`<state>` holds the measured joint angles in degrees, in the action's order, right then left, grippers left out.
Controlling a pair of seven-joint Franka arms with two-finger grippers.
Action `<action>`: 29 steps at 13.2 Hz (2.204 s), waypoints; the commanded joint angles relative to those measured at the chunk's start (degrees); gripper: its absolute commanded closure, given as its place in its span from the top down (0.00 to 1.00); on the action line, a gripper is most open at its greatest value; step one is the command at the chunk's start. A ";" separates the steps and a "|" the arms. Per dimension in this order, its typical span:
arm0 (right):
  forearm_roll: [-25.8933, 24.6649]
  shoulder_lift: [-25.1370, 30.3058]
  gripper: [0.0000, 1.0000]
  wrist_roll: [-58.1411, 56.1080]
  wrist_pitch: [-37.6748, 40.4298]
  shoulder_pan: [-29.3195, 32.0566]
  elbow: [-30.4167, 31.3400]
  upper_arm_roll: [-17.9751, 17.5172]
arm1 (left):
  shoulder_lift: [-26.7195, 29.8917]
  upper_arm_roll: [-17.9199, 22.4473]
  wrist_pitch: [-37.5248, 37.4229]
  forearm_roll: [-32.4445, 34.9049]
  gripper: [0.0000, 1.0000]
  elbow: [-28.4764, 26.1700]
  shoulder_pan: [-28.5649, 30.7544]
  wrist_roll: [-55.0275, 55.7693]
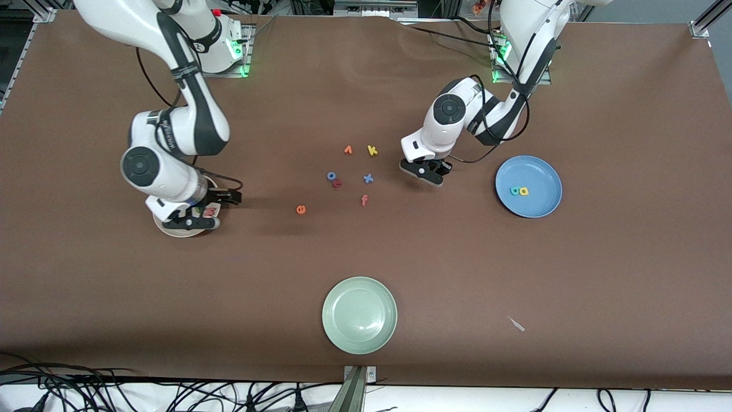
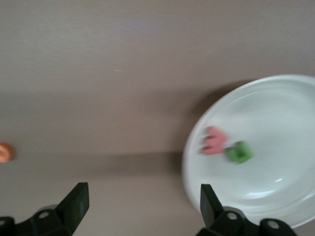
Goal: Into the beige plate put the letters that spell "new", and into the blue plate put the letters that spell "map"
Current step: 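Reach the orange e with the right gripper while the left places E, then grasp the orange e with the right gripper while the left gripper withdraws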
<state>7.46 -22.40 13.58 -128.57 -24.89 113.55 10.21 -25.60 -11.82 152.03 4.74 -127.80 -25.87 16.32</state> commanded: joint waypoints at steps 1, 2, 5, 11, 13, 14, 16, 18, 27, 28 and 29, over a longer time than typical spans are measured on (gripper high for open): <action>0.71 -0.37 1.00 10.99 -2.28 0.19 -0.08 -4.04 | 3.17 -0.31 -0.94 2.29 0.24 -0.51 7.90 -1.11; 0.71 -0.72 1.00 13.30 -3.17 0.10 -0.08 -5.28 | 5.27 -1.88 -3.03 2.29 0.24 -0.69 12.29 -3.12; 0.45 -3.00 1.00 16.92 -6.25 -1.56 -0.26 -7.57 | 12.30 -3.39 -11.99 2.29 0.24 -2.70 22.94 -13.20; 0.27 -10.29 1.00 16.57 -7.04 -6.04 -7.37 -7.84 | 19.18 -2.51 -14.48 2.11 0.31 -11.67 35.43 -26.58; 0.45 -11.52 1.00 16.13 -9.93 -7.53 -7.12 -7.84 | 18.92 0.64 -14.48 2.03 0.41 -11.68 37.12 -33.08; 0.45 -12.23 1.00 16.13 -11.25 -7.98 -7.03 -7.84 | 18.74 0.92 -14.39 2.03 0.51 -11.68 37.12 -33.28; 0.45 -12.58 1.00 16.04 -12.40 -7.98 -6.94 -7.84 | 18.74 0.92 -14.39 1.41 1.00 -11.59 37.12 -32.93; 0.53 -13.11 0.97 15.96 -13.71 -7.81 -6.94 -7.84 | 19.00 0.92 -14.39 1.41 1.00 -11.59 37.03 -33.02; 0.62 -14.51 0.72 15.96 -15.12 -7.63 -7.38 -7.84 | 35.16 -0.66 -22.11 -4.63 1.00 -10.01 36.42 -33.02; 0.62 -14.69 0.71 15.96 -15.91 -7.54 -7.38 -7.93 | 37.53 -0.66 -23.52 -5.87 1.00 -9.92 36.59 -32.93; 0.62 -14.96 0.71 16.04 -16.27 -7.63 -7.38 -7.93 | 39.81 -0.57 -25.88 -5.97 1.00 -9.05 36.59 -32.84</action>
<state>7.47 -35.74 30.00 -143.81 -32.52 107.67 2.37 8.91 -12.42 130.07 0.72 -136.98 10.85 -16.27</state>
